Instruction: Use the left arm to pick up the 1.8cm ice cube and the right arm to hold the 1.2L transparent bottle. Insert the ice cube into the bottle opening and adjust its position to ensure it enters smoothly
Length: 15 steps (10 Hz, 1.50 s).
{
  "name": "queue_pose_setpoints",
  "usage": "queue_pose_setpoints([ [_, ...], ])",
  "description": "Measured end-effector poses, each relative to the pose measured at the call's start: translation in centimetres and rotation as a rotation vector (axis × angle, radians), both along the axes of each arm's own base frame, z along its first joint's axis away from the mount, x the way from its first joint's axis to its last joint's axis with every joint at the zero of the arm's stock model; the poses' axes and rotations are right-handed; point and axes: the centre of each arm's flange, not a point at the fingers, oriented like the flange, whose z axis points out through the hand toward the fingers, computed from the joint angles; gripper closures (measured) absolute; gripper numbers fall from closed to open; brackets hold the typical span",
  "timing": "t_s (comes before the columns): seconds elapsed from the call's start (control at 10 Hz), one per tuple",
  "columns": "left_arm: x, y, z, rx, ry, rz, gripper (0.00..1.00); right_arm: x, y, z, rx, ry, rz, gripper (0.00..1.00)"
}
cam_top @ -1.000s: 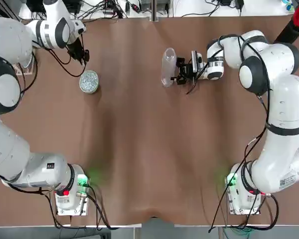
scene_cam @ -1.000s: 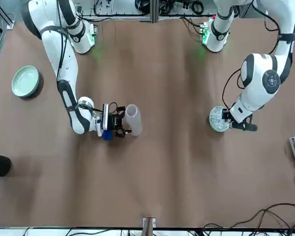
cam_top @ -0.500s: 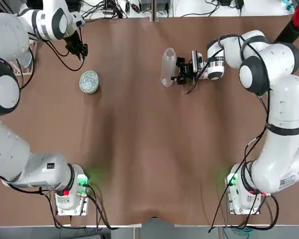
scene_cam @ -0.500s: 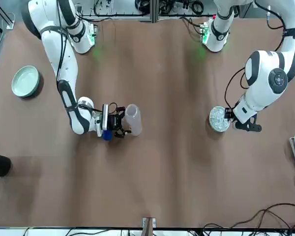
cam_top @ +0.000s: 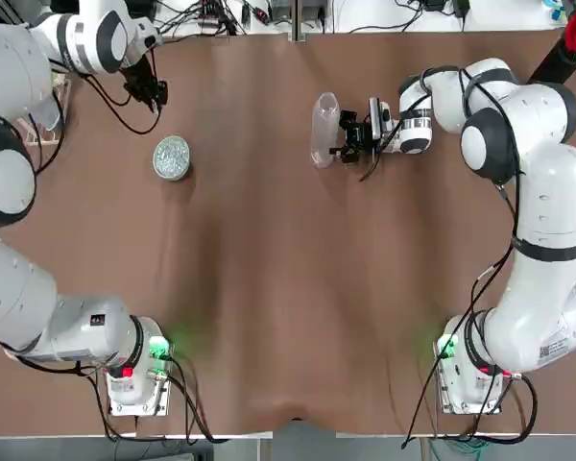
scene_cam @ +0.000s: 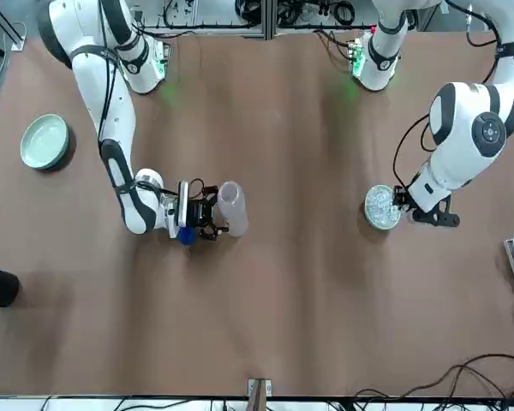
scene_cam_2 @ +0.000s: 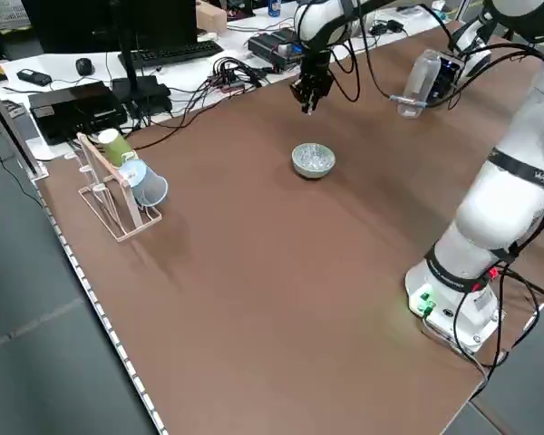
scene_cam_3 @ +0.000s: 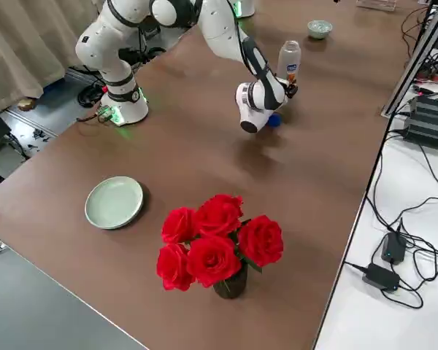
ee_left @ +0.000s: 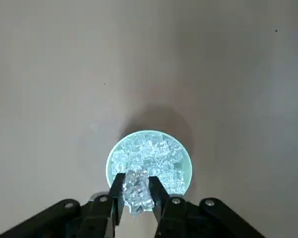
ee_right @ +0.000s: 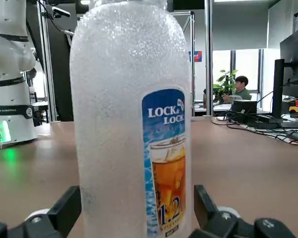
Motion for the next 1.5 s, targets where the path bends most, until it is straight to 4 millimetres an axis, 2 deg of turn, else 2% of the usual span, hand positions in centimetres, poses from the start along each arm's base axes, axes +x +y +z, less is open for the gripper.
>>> queue_pose_setpoints([
  [1.5, -0.1, 0.1, 1.1, 0.001, -0.013, 0.003, 0.74, 0.5, -0.5, 0.0, -0.003, -0.007, -0.009, 0.00],
])
